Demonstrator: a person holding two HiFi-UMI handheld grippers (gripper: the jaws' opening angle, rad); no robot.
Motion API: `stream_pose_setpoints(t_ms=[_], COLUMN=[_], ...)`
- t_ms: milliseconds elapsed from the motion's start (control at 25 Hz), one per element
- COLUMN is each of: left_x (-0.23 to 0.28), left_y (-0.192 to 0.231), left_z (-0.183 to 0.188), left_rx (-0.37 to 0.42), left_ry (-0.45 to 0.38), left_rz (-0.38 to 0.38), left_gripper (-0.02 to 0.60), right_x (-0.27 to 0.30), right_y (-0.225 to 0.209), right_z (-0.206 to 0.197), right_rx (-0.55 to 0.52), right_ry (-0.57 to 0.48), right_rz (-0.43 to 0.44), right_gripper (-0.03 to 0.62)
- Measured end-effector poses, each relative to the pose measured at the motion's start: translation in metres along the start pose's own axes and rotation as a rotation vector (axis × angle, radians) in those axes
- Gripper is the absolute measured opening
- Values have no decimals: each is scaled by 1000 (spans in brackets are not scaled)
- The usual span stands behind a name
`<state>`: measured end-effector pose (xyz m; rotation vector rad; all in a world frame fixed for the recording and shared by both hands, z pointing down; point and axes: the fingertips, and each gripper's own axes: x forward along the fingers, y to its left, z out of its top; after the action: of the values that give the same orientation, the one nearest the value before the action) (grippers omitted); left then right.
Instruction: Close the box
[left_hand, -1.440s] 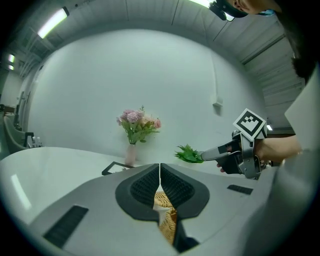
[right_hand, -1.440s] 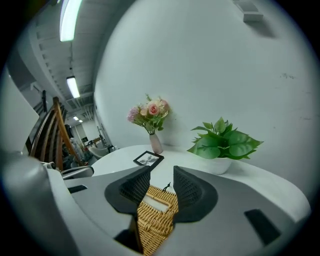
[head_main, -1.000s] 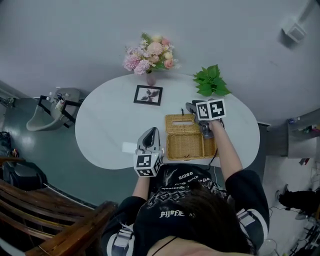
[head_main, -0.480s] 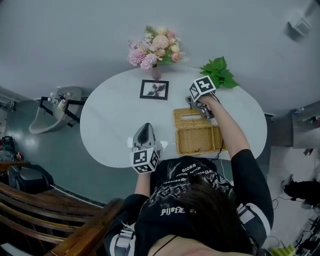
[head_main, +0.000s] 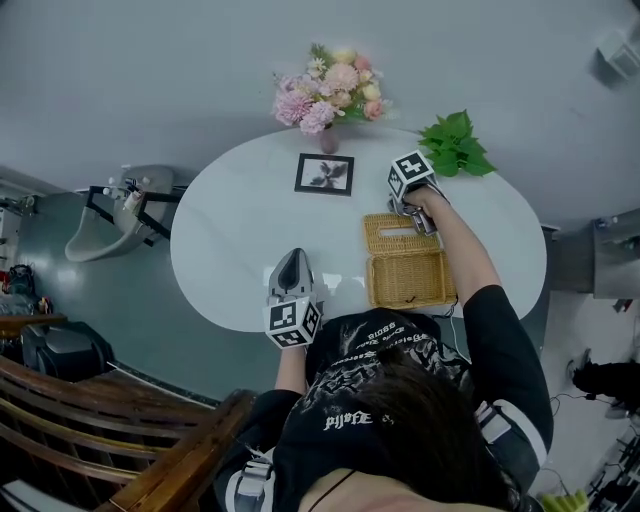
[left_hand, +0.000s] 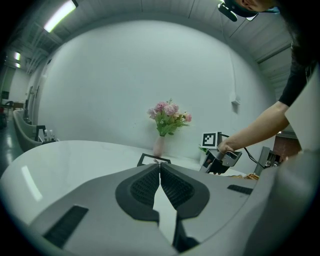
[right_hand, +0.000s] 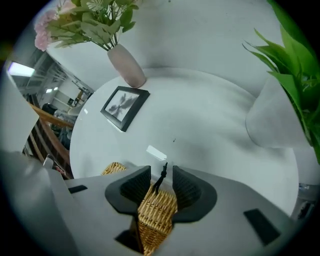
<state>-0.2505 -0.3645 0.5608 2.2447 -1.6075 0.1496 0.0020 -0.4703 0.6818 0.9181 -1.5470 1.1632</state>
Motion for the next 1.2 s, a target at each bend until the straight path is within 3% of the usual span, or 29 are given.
stream_pose_setpoints(t_ms=[200, 280, 600, 840, 1200], left_x=[-2, -3, -3, 3, 15], left_y=[13, 14, 6, -13, -49], left_z=[-9, -14, -24, -29, -33], left_rx=[-4, 8, 25, 46, 30], left_ry=[33, 58, 93, 116, 126], left_rz=[22, 19, -20, -82, -216], left_gripper=[26, 26, 26, 26, 26], right_x=[8, 7, -3, -19, -65], right_y=[-2, -1, 0, 3, 16], right_z=[1, 3, 7, 12, 25], right_rx=[-3, 20, 33, 50, -49], right_ry=[41, 34, -5, -127, -337], right_rz=[3, 9, 25, 37, 16], right_gripper=[110, 48, 38, 37, 37])
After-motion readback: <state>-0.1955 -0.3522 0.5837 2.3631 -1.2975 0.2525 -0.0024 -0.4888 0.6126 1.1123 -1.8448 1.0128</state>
